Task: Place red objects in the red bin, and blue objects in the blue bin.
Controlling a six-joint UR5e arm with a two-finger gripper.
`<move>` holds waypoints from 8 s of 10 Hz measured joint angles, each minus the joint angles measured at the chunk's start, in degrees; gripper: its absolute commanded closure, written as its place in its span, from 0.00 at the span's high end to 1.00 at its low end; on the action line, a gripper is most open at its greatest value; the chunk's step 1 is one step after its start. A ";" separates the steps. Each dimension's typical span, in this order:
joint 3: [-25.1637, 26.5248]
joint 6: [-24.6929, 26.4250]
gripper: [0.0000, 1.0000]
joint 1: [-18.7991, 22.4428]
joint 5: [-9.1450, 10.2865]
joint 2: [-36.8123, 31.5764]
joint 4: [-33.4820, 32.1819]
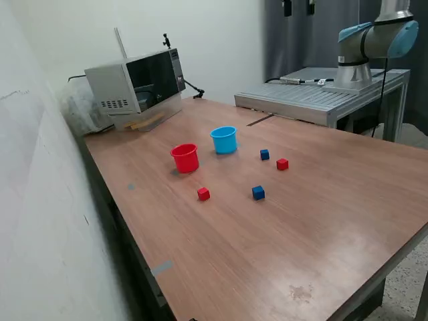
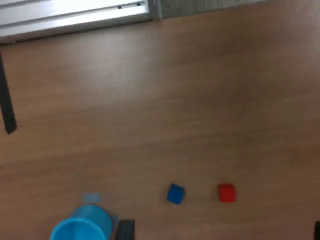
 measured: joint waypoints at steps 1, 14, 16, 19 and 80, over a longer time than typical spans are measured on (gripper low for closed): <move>3.88 1.86 1.00 -1.56 0.08 0.90 -3.82; 23.35 8.07 1.00 -2.55 -9.33 5.65 -19.66; 23.80 7.71 1.00 -2.26 -9.93 5.49 -19.63; 23.79 7.31 1.00 -2.23 -6.46 5.52 -20.43; 10.94 6.83 0.00 -4.63 -2.43 37.04 -48.69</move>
